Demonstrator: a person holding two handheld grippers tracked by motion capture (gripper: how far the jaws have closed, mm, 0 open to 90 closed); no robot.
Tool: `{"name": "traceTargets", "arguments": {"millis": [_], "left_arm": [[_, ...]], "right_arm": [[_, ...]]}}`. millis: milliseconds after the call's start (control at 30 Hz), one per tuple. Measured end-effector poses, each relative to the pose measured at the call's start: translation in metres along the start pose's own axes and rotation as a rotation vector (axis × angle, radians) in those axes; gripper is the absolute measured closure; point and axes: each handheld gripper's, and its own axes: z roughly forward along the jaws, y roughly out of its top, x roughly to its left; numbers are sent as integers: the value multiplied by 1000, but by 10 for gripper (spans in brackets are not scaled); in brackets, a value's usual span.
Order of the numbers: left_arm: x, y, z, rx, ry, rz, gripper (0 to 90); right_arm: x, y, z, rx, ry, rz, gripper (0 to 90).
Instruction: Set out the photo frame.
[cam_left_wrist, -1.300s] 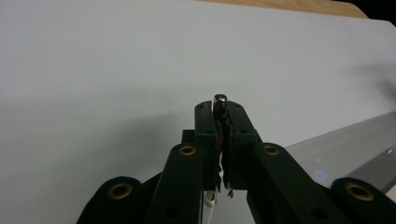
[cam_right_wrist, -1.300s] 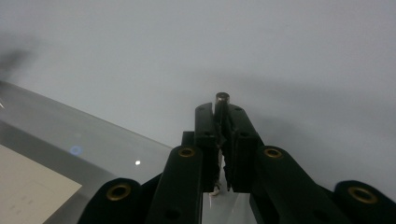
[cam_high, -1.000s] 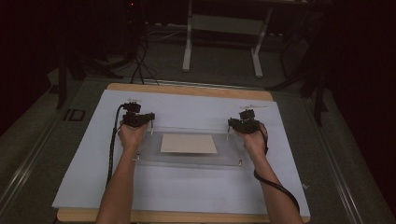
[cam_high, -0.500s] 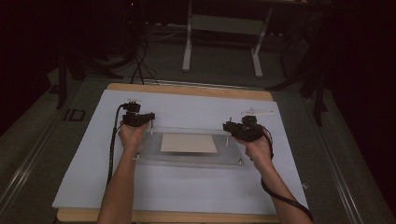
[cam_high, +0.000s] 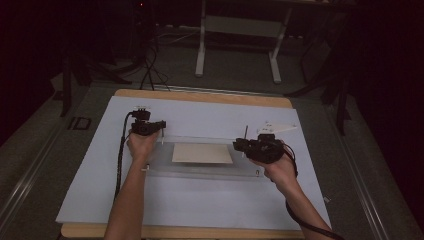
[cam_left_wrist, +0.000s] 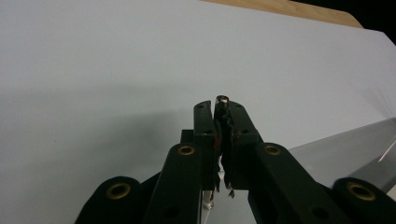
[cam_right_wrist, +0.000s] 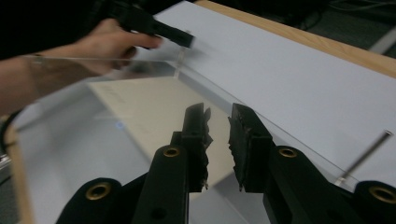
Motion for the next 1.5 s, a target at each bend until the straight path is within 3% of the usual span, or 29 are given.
{"name": "traceTargets", "arguments": {"millis": [200,433,467,533,600,767,833,900,1000,1033,1133,1200,1300,1500], "left_arm": [[0,-1,0,-6,-4,-5,848],[1,-2,0,-11,-8,-10,847],[1,-2,0,-11,-8,-10,847],[1,-2,0,-10,-9,-11,846],[1,-2,0,-11,-13,-20,845],[2,-2,1,-11,-14,-25,843],[2,-2,1,-11,-16,-26,843],[2,-2,1,-11,-18,-28,842],[3,-2,1,-11,-23,-32,840],[3,-2,1,-11,-25,-32,839],[3,-2,1,-12,-27,-30,837],[3,-2,0,-9,-30,-21,836],[2,-2,0,-6,-30,-7,835],[5,-2,0,0,-43,-18,808]], "right_arm": [[20,1,-9,-1,23,-10,744],[64,-14,-10,11,97,-98,777],[64,-14,-10,11,97,-98,777],[77,-24,-9,16,126,-125,837],[86,-30,-9,9,114,-146,897],[101,-46,0,25,89,-172,900],[103,-49,3,30,72,-182,900],[106,-59,14,29,-27,-222,882],[104,-63,20,23,-56,-207,882],[104,-67,25,14,-87,-214,888],[103,-68,28,5,-88,-202,888],[100,-67,32,-8,-70,-169,896],[101,-67,34,-16,-68,-167,900],[100,-66,35,-31,-55,-151,900]]}}
